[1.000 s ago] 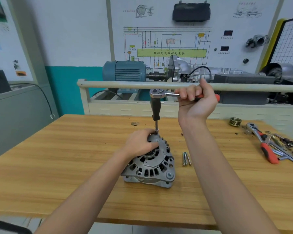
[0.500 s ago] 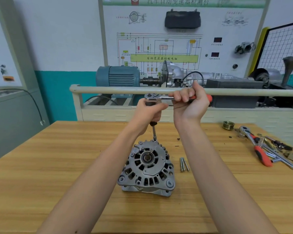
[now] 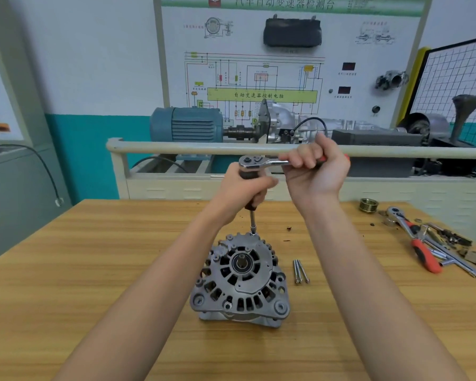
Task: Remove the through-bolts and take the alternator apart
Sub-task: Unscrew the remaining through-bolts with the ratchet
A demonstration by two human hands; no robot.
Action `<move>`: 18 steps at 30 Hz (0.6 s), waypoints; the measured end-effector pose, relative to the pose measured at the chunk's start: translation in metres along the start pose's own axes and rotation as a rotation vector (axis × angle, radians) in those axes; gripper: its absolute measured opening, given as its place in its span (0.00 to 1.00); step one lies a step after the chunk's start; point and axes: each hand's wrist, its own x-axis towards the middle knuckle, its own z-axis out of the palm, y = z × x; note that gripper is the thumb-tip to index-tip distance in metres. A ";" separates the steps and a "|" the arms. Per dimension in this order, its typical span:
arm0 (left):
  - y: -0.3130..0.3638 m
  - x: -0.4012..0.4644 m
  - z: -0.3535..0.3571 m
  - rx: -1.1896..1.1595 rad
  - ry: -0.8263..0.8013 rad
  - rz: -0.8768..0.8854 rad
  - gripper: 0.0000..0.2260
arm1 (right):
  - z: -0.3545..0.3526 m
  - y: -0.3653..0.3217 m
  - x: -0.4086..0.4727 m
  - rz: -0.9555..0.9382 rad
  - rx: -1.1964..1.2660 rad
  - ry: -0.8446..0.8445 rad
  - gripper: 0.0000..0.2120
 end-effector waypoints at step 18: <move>-0.010 0.011 0.027 -0.059 0.320 -0.057 0.16 | -0.007 0.015 -0.041 -0.400 -0.164 -0.097 0.17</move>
